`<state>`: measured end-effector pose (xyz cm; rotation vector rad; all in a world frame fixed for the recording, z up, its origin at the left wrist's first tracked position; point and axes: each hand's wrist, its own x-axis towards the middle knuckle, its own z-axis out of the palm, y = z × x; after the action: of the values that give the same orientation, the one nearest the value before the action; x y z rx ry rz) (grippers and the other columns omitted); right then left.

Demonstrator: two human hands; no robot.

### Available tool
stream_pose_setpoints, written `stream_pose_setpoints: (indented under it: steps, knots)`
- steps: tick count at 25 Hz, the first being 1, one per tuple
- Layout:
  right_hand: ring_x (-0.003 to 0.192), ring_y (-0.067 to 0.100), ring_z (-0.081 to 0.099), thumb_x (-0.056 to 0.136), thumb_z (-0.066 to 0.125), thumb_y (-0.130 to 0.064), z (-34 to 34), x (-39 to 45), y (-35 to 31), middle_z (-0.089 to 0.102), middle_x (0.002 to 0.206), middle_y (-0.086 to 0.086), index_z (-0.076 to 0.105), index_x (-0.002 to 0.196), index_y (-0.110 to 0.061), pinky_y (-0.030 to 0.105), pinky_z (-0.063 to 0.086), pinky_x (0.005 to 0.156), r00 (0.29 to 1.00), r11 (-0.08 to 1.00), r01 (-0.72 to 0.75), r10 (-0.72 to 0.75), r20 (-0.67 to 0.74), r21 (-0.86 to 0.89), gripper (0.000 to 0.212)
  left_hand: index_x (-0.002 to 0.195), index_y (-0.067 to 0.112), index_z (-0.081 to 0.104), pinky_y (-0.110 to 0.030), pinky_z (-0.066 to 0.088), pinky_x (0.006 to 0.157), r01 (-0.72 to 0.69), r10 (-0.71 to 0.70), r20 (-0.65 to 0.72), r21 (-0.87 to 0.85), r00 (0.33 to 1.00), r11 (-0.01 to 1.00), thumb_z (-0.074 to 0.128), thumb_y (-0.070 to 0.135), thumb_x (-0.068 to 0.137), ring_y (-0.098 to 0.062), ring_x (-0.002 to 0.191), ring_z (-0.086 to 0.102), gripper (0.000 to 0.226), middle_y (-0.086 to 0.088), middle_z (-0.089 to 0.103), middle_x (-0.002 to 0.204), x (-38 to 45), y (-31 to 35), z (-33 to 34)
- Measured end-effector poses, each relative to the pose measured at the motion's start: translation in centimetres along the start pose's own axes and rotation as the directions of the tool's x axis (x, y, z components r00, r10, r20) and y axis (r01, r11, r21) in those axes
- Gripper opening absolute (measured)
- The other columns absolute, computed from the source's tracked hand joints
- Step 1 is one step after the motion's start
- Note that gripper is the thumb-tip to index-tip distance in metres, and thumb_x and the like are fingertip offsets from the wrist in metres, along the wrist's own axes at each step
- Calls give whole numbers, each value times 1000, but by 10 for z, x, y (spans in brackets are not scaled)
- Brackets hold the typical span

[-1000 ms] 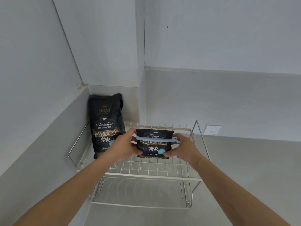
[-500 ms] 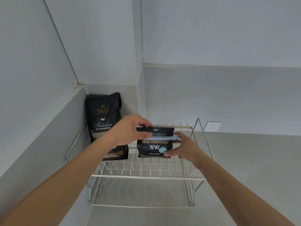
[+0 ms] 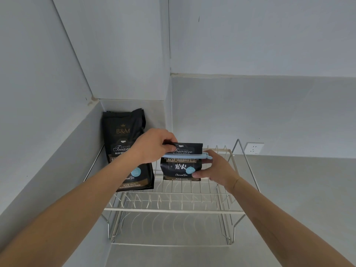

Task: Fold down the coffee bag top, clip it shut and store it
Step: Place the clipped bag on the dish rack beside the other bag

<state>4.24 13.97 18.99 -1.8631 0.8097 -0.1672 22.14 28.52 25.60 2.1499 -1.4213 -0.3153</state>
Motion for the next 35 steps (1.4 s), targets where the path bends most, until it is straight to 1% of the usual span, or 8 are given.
stream_pose_setpoints:
  steps: [4, 9, 15, 22, 26, 30, 33, 35]
  knots:
    - [89, 5, 61, 64, 86, -17, -2, 7, 0, 69, 98, -18, 57, 112, -31, 36, 50, 81, 1000, 1000, -11, 11, 21, 12, 58, 95, 27, 71, -41, 56, 81, -1, 2, 27, -42, 1000, 999, 67, 24, 89, -12, 85, 65, 8, 7, 71, 91, 7, -4, 3]
    - [89, 4, 60, 70, 84, -18, -3, 6, 5, 70, 100, -16, 55, 105, -39, 26, 47, 62, 999, 996, -41, 39, 36, 76, 49, 102, 23, 68, -36, 55, 80, -43, 44, 36, -18, 998, 999, 63, 25, 92, -14, 87, 63, 12, 6, 67, 94, 14, -5, 10]
    - [93, 10, 62, 71, 83, -14, -4, 3, 7, 70, 104, -12, 57, 111, -31, 45, 50, 92, 1000, 1000, -8, 8, -9, 28, 51, 97, 22, 70, -38, 55, 81, -34, 33, -15, -128, 999, 991, 66, 21, 90, -13, 87, 65, 9, 5, 70, 93, 10, -8, 14]
    - [103, 19, 59, 74, 81, -14, -2, -2, 11, 67, 101, -15, 54, 112, -31, 51, 48, 97, 999, 998, -36, 36, -15, 49, 50, 97, 32, 63, -17, 49, 66, -65, 71, 49, -99, 996, 993, 64, 25, 91, -6, 81, 63, 9, 14, 65, 89, 6, -9, 20]
    - [103, 20, 61, 72, 83, -20, 0, -2, 8, 68, 108, -8, 53, 118, -28, 50, 49, 98, 999, 997, -31, 32, -14, 74, 56, 112, 43, 55, -9, 43, 63, -26, 33, 67, -92, 997, 995, 75, 34, 80, 3, 88, 59, 39, 17, 61, 104, 2, -14, 17]
    - [100, 18, 61, 70, 84, -21, 0, -1, 9, 68, 110, -6, 54, 117, -30, 44, 53, 90, 999, 992, -30, 31, -8, 119, 57, 127, 49, 38, -10, 39, 74, 17, -6, 154, -73, 988, 997, 87, 30, 65, 2, 98, 53, 81, 24, 52, 114, -8, -24, 18]
    - [93, 13, 60, 71, 84, -21, 1, 0, 8, 67, 111, -6, 54, 114, -31, 33, 54, 74, 999, 992, -43, 41, 21, 120, 54, 131, 47, 32, -16, 43, 77, -3, 6, 134, -21, 991, 1000, 88, 20, 65, -6, 99, 54, 90, 20, 52, 114, -8, -26, 23]
    - [97, 16, 60, 71, 84, -19, 1, 0, 9, 66, 111, -6, 55, 114, -30, 42, 54, 87, 999, 993, -46, 45, 10, 105, 52, 130, 47, 32, -18, 45, 74, -6, 9, 132, -23, 991, 1000, 87, 17, 66, -9, 96, 56, 90, 17, 55, 113, -6, -25, 24]
